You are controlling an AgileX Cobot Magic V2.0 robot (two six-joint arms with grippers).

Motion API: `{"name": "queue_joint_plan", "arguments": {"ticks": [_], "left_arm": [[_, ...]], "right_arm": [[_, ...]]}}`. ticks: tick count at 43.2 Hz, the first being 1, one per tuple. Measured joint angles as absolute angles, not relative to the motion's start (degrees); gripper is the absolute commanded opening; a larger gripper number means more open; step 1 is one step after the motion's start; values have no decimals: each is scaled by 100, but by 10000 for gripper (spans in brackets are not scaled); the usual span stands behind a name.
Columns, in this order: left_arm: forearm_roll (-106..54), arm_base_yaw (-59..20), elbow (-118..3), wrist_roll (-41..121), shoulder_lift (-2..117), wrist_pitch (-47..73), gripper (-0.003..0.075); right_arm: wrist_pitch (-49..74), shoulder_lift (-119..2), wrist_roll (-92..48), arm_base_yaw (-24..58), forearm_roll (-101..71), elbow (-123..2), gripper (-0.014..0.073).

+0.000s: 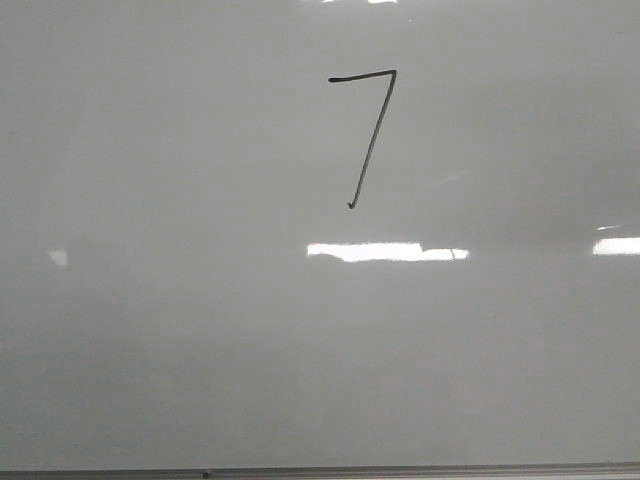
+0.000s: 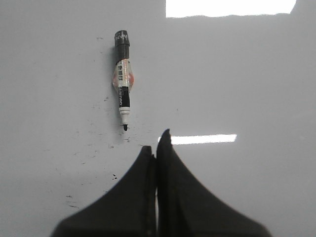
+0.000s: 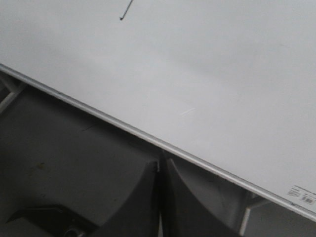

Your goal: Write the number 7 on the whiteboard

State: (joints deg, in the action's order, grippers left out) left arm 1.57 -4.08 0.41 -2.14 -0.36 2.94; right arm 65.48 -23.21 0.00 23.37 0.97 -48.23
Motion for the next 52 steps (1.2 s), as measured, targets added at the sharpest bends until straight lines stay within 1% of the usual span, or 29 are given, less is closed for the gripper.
{"name": "queue_joint_plan", "arguments": {"ticks": [2,6,14,21,32,45,52], "left_arm": [[157,-408,41,-214,-36,294,-20],[157,-408,41,-214,-36,294,-20],[157,-408,41,-214,-36,294,-20],[157,-408,41,-214,-36,294,-20],[157,-408,41,-214,-36,294,-20],[157,-408,41,-214,-36,294,-20],[157,-408,41,-214,-36,294,-20]], "right_arm": [[6262,-2157,0,2213,235,-4538,-67],[5318,-1715,0,1855,373,-3751,-67],[2864,-752,0,1144,398,-1958,-67],[1570,-181,0,738,270,-857,-67],[794,59,0,140,50,82,-67],[238,59,0,77,0,150,-67],[187,59,0,77,0,150,-67]]}}
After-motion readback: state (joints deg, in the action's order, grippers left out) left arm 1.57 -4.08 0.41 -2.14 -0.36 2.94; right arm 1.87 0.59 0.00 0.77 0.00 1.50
